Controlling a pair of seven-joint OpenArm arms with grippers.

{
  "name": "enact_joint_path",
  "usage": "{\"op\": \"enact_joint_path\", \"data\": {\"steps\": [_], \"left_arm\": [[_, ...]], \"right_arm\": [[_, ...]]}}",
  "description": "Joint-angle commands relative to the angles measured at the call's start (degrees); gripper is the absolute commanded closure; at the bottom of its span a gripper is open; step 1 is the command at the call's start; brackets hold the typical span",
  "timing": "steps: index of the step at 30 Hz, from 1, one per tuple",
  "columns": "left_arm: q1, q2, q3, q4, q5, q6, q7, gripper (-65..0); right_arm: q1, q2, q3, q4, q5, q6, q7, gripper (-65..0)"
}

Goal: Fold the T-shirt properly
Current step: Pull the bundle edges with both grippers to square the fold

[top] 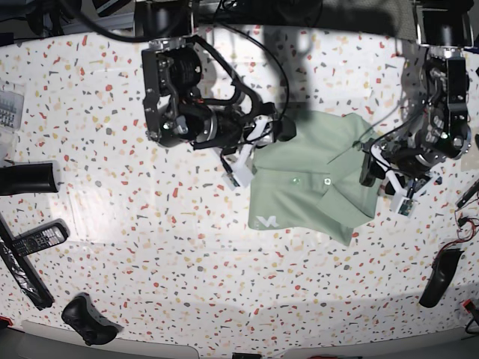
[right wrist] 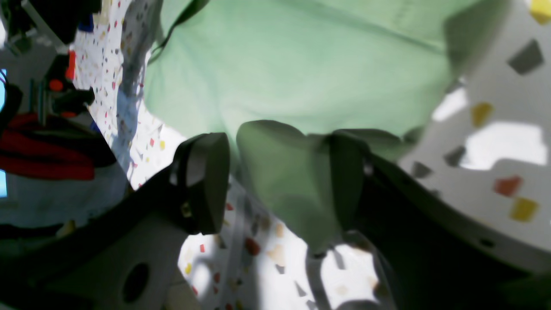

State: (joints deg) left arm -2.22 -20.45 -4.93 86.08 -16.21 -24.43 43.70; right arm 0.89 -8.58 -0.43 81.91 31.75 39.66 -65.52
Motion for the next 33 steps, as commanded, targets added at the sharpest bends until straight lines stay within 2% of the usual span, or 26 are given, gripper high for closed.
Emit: {"op": "enact_joint_path", "data": {"steps": [1, 4, 6, 8, 12, 19, 22, 24, 26, 28, 30, 33], "left_arm": [[-1.4, -0.5, -0.3, 1.2, -0.5, 0.1, -0.2, -30.3], [-0.5, -0.6, -0.3, 5.2, -7.6, 0.0, 5.0, -27.3], [1.9, -0.5, -0.3, 10.2, -12.2, -0.9, 4.5, -24.6], [4.2, -0.5, -0.3, 15.6, -14.7, -0.9, 4.2, -24.5], [8.3, -0.5, -0.3, 23.1, -15.4, -0.9, 4.2, -24.5], [14.3, 0.0, -0.2, 23.4, -15.5, -0.8, 3.3, -24.5], [16.6, 1.9, -0.2, 23.4, -16.5, -0.2, 3.4, -24.5], [18.0, 4.0, -0.2, 23.4, -19.4, 1.2, 4.1, -24.5], [19.0, 6.5, -0.2, 23.4, -19.7, 1.3, 4.1, -24.5], [19.3, 8.6, -0.2, 23.3, -17.9, 1.5, 4.3, -24.5], [19.3, 10.3, -0.2, 22.9, -14.1, 4.9, 4.2, -24.5], [19.3, 11.0, -0.2, 19.8, -9.5, 8.2, 0.7, -24.5]], "right_arm": [[1.2, -0.4, -0.2, 1.9, 1.0, 0.3, 0.8, -35.5], [1.3, -0.4, -0.2, 5.1, -3.4, 0.3, 0.8, -35.5], [1.3, -0.4, 0.0, 7.5, -7.1, 0.3, 1.8, -35.5], [1.3, -0.4, 0.7, 9.8, -11.0, -2.2, 5.4, -35.5], [2.6, -0.4, 1.6, 11.4, -18.0, -6.1, 15.7, -35.5], [12.5, -0.4, 1.5, 8.3, -20.0, -6.5, 17.7, -35.5], [17.6, -0.4, 1.5, 3.5, -21.6, -6.5, 20.1, -35.5], [21.2, -0.4, 1.5, -2.0, -21.6, -6.5, 21.2, -35.5], [24.9, -0.4, 1.5, -8.9, -21.6, -6.5, 22.7, -35.5], [28.3, -0.4, 1.5, -16.6, -21.6, -6.4, 25.8, -35.5], [31.0, -0.4, 1.5, -24.1, -21.5, -6.3, 29.5, -35.5], [33.7, -0.4, 1.5, -33.3, -22.1, -2.7, 33.0, -35.5]]}}
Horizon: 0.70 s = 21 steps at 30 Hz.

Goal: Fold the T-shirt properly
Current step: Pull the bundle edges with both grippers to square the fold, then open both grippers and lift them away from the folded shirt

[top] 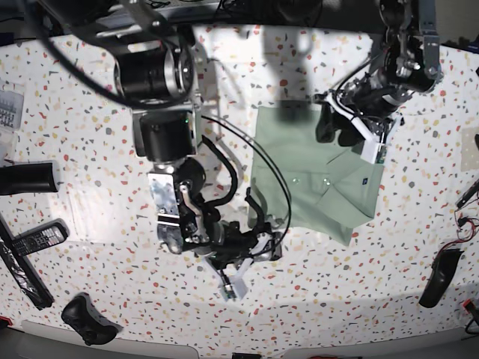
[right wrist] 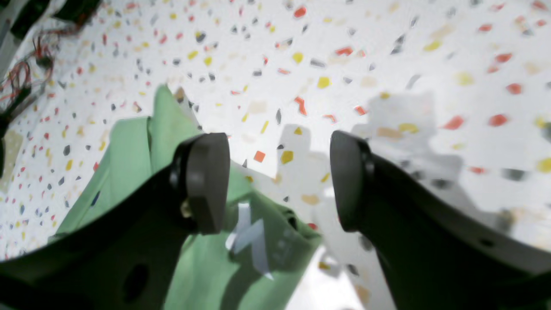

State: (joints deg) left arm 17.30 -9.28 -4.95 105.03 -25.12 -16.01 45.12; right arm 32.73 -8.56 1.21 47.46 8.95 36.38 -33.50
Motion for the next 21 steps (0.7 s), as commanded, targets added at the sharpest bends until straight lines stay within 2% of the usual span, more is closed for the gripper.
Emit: {"op": "enact_joint_path", "data": {"steps": [1, 6, 10, 12, 17, 21], "left_arm": [[-0.3, -0.1, -0.2, -0.6, 0.3, 0.1, -1.5, -24.5], [-1.4, -0.2, -0.2, -9.0, 3.5, 0.2, -1.6, -24.5], [-1.4, -0.7, -0.3, -10.0, 3.6, 0.2, -0.7, -24.5], [-1.8, -1.6, -0.3, -9.9, 4.3, 0.1, -0.6, -24.5], [-2.8, -6.1, -0.3, -9.9, 7.8, 0.2, -1.5, -24.5], [-3.7, -9.4, -0.3, -9.9, 8.7, 0.2, -2.4, -24.5]], "right_arm": [[2.1, -0.4, -0.1, -0.7, -0.5, 1.7, 2.1, -35.5], [0.0, -0.4, -0.1, -3.1, -3.0, 3.6, 3.0, -35.5], [-3.8, -0.4, -2.6, -3.1, -2.1, 3.6, -1.5, -35.5], [-5.9, -0.4, -5.2, -2.2, -1.4, 3.6, -2.0, -35.5], [-11.9, 3.7, -11.6, 4.8, 3.5, 3.6, -5.0, -35.5], [-17.7, 5.7, -12.3, 12.6, 6.4, 3.6, -7.7, -35.5]]}}
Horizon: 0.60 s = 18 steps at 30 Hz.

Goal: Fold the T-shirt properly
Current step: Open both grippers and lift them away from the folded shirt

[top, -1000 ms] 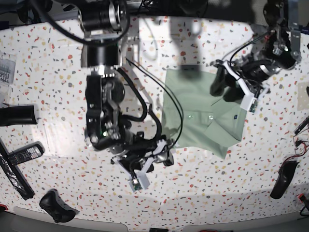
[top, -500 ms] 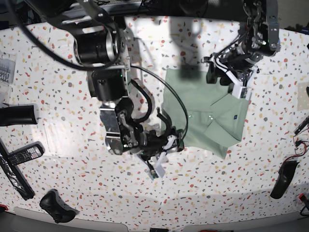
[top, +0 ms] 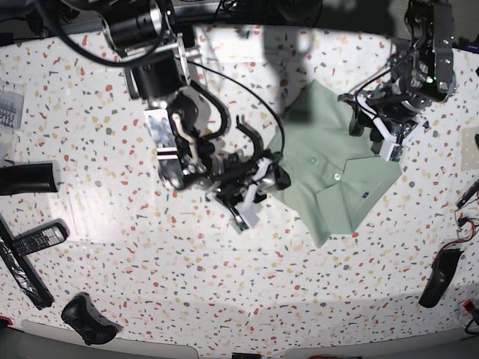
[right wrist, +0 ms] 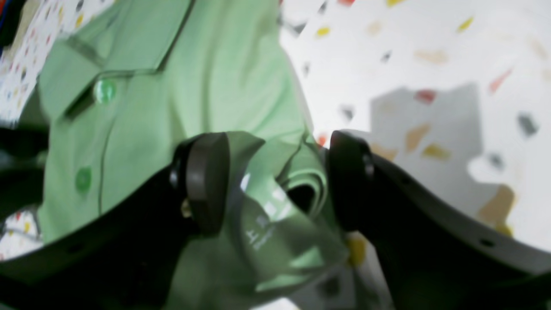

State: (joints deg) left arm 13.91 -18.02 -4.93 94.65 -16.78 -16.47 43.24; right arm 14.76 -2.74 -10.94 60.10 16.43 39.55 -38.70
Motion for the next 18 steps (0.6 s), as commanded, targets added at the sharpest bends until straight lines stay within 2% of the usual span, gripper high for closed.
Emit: {"op": "enact_joint_path", "data": {"steps": [1, 9, 12, 18], "left_arm": [[-0.6, -1.2, -0.3, 0.5, 0.3, 0.6, -0.9, -24.5], [-5.8, -2.3, -0.3, 0.5, 3.9, 0.6, -4.2, -24.5], [-7.8, -2.3, -0.3, 0.5, 3.9, 0.6, -4.1, -24.5], [-8.0, -2.3, -0.3, 0.5, 3.7, 0.6, -3.5, -24.5]], "right_arm": [[-1.2, 0.2, -0.2, 1.8, 0.0, 0.4, -3.2, -35.5], [-14.9, 0.4, -0.3, 15.1, 5.3, 0.4, -7.1, -35.5], [-19.7, 0.4, -0.3, 20.4, 5.5, 0.4, -7.4, -35.5], [-22.8, 0.4, -0.3, 26.5, 4.8, 0.4, -7.8, -35.5]]}}
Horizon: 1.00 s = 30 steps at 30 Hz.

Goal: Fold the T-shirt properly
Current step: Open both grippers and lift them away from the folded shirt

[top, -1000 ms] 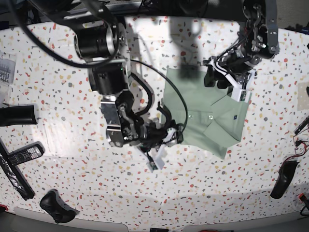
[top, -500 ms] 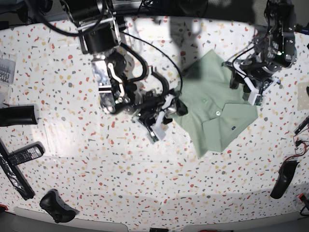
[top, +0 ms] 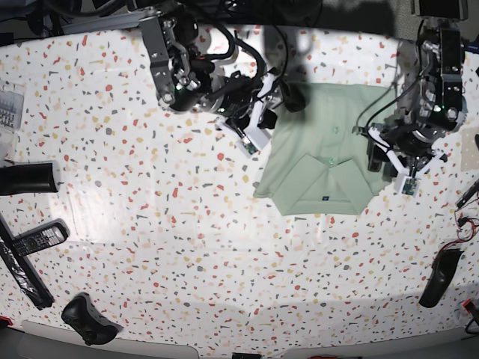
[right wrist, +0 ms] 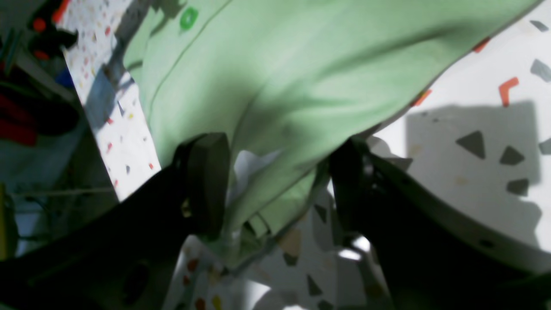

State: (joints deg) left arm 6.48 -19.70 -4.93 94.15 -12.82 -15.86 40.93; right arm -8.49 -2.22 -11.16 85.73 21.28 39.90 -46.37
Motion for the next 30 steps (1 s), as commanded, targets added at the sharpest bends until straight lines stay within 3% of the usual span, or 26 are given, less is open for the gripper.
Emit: {"op": "enact_joint_path", "data": {"steps": [1, 6, 11, 15, 21, 26, 30], "left_arm": [[-0.6, -0.6, -0.3, 1.0, -0.3, 0.0, -1.0, -24.5], [-0.6, -0.7, -0.3, 1.4, -0.8, 0.0, -0.9, -24.5], [-0.6, -0.7, -3.8, 2.9, -8.7, -0.4, -0.1, -24.5], [-0.2, -0.6, -10.7, 3.3, -15.8, -7.0, 3.2, -24.5], [5.0, -0.6, -20.7, 4.4, -20.9, -17.0, 4.5, -24.5], [11.2, -0.6, -23.1, 9.3, -20.9, -18.1, 4.9, -24.5], [16.3, -0.6, -23.1, 15.9, -20.7, -18.1, 5.4, -24.5]], "right_arm": [[0.6, -0.1, -0.1, 1.2, 0.0, 0.1, -0.2, -35.5], [0.9, -0.1, 0.3, 4.6, -0.2, 0.1, -0.1, -35.5], [0.9, -0.1, 6.3, 7.6, -1.3, 0.1, 0.5, -35.5], [0.8, -0.1, 13.7, 10.3, -0.5, 0.1, -2.2, -35.5], [-1.1, 1.2, 22.8, 16.4, 8.9, 0.1, -10.7, -35.5], [-7.1, 1.3, 29.1, 24.4, 9.4, 0.1, -14.5, -35.5], [-14.9, 2.1, 33.8, 31.8, 13.7, 0.1, -15.6, -35.5]]}}
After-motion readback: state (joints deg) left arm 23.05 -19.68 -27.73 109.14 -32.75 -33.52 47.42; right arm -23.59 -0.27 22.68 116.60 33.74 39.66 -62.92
